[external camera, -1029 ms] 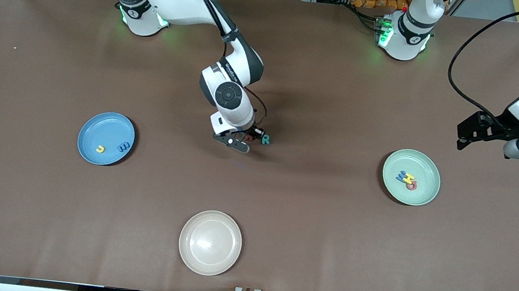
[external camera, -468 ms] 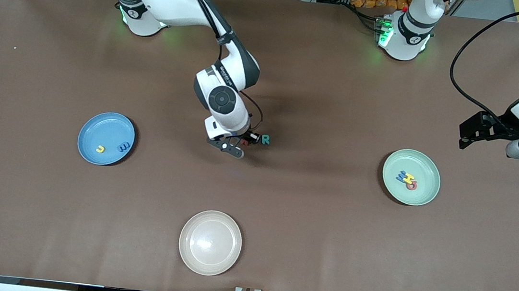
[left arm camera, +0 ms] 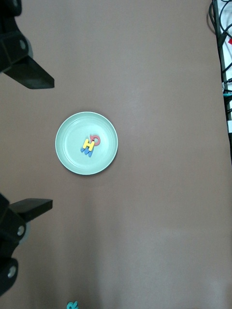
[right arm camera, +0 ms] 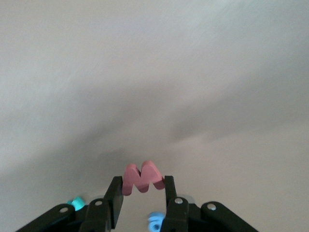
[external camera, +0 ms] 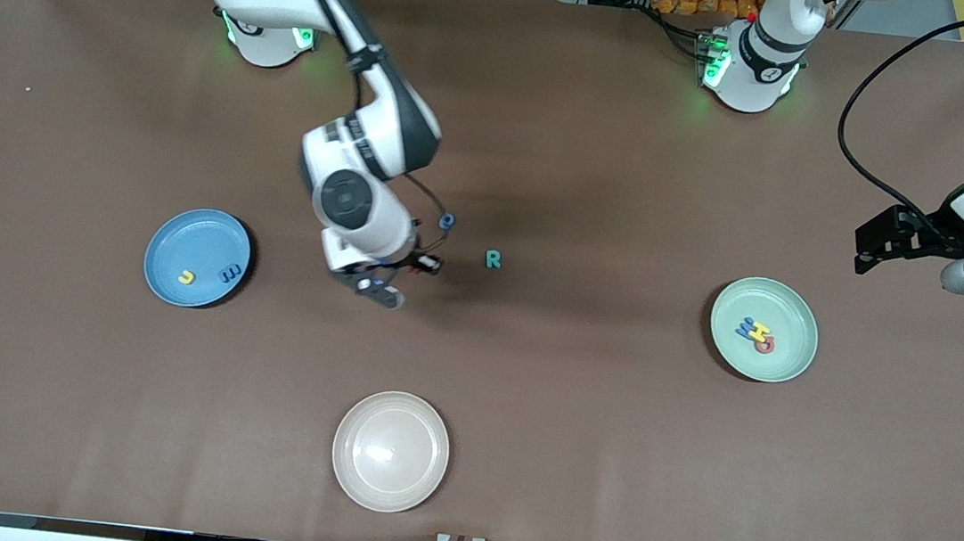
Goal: Sort upper and lower case letters into plates
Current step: 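Carry the M to the blue plate and open the right gripper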
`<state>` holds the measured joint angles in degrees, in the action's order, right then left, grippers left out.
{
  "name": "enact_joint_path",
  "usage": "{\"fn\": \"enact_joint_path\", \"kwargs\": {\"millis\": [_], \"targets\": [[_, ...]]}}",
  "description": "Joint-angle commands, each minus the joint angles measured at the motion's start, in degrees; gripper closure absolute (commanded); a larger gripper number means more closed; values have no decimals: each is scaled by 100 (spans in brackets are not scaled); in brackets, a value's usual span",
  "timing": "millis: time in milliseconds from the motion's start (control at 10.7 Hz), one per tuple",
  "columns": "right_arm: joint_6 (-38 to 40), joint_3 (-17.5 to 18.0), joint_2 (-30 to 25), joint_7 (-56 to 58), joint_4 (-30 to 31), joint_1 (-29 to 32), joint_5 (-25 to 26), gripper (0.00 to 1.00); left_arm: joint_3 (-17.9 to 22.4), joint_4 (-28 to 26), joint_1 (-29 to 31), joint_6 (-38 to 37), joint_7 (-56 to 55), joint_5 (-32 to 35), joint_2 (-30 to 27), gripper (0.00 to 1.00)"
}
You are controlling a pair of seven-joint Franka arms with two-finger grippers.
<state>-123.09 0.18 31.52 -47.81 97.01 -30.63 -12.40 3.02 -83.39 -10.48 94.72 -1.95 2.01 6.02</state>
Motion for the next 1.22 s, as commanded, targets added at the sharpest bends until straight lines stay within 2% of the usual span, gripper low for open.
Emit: {"fn": "enact_joint_path", "kwargs": {"millis": [0,281,468,655,1123], "targets": [[442,78,-181,735,116,844,9,100,58,-46,-15,-94,37,-157,-145,0],[1320,-35,-339,2184,151,1908,27,100,67,-46,-6,-120,37,-157,-154,0],[1568,-473,-366,2993,151,2174,36,100,58,-46,-15,-129,37,-157,-154,0],[1525,-904,-287,3776,213,2271,44,100,23,-46,-67,-129,37,-157,-119,0],[902,-976,-234,4157,871,2632,44,100,-407,-81,-760,-120,10,-166,354,0]]}}
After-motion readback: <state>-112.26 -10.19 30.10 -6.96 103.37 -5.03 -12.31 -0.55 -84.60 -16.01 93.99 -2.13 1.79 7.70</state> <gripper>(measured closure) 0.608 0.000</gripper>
